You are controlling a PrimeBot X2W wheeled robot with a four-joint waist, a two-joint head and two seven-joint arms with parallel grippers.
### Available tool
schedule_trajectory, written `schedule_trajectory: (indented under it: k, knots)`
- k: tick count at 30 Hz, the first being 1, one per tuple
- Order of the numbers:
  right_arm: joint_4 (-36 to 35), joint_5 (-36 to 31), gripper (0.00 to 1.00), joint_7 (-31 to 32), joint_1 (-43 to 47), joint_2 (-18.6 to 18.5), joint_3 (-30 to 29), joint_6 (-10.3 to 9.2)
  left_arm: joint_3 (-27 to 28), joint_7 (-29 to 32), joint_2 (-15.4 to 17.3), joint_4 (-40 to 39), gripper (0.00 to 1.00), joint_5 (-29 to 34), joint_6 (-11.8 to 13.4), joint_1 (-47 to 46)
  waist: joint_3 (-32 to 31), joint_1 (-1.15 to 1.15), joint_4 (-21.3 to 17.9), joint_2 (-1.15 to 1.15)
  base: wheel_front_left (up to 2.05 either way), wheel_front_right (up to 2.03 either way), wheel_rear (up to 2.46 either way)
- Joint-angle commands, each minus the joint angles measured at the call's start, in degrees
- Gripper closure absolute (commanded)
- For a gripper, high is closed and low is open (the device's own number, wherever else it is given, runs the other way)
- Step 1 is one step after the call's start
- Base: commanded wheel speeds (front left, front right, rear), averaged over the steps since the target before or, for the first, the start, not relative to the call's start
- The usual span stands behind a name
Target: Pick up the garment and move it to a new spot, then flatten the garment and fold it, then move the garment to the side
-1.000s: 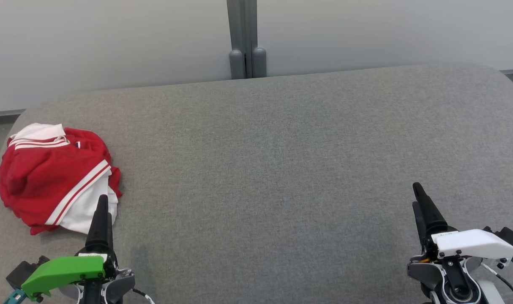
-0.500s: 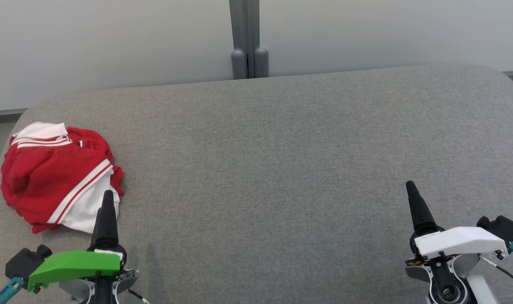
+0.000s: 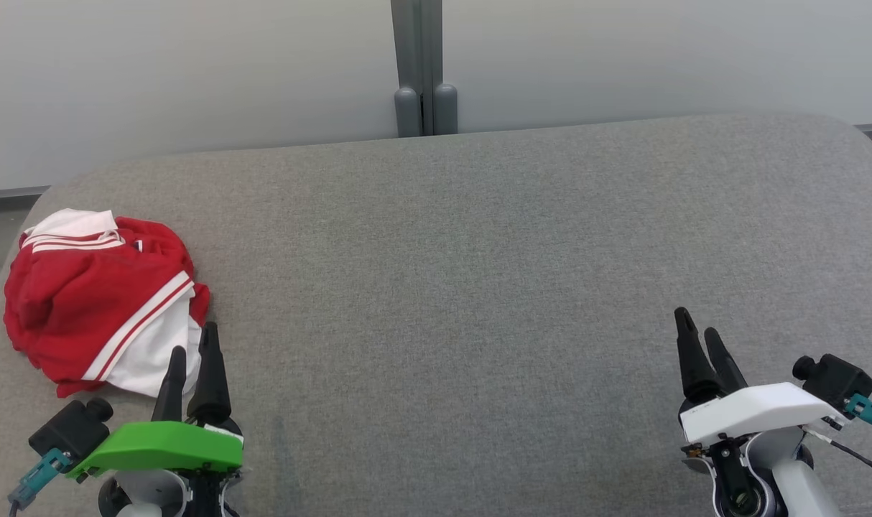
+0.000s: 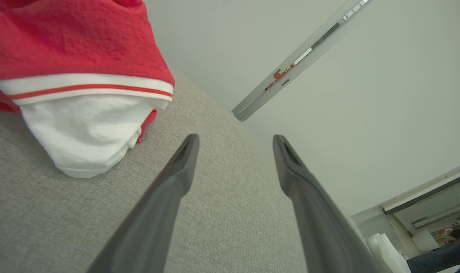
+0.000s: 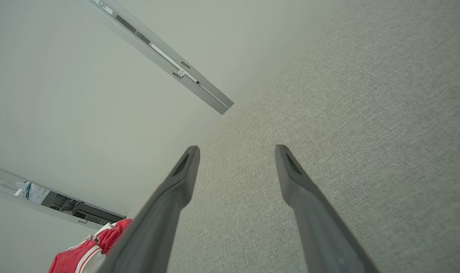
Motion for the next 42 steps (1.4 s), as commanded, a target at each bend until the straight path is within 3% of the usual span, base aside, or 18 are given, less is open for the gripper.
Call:
schedule_trajectory:
  k: [1,18,42]
  knots:
    - [-0.19,-2.52,0.00,-0.67,-1.54,-0.35,0.20,0.25,-0.21,-0.61,0.44,-0.84,0.00,2.54,0.53,0.28,-0.03,0.00,0.02,0.00,0.00,0.00,0.00]
    - [1.76,-16.62,0.00,-3.33,-2.39,-0.42,1.59,0.27,-2.04,-3.29,0.54,0.46,0.00,15.07,2.44,0.09,-0.01,0.00,0.27,0.00,0.00,0.00,0.00]
    - [3.33,-30.76,0.00,-6.21,-2.84,-0.50,3.21,0.25,-4.20,-6.65,0.68,1.68,0.00,28.22,2.60,-1.40,0.06,0.00,0.75,0.00,0.00,0.00,0.00]
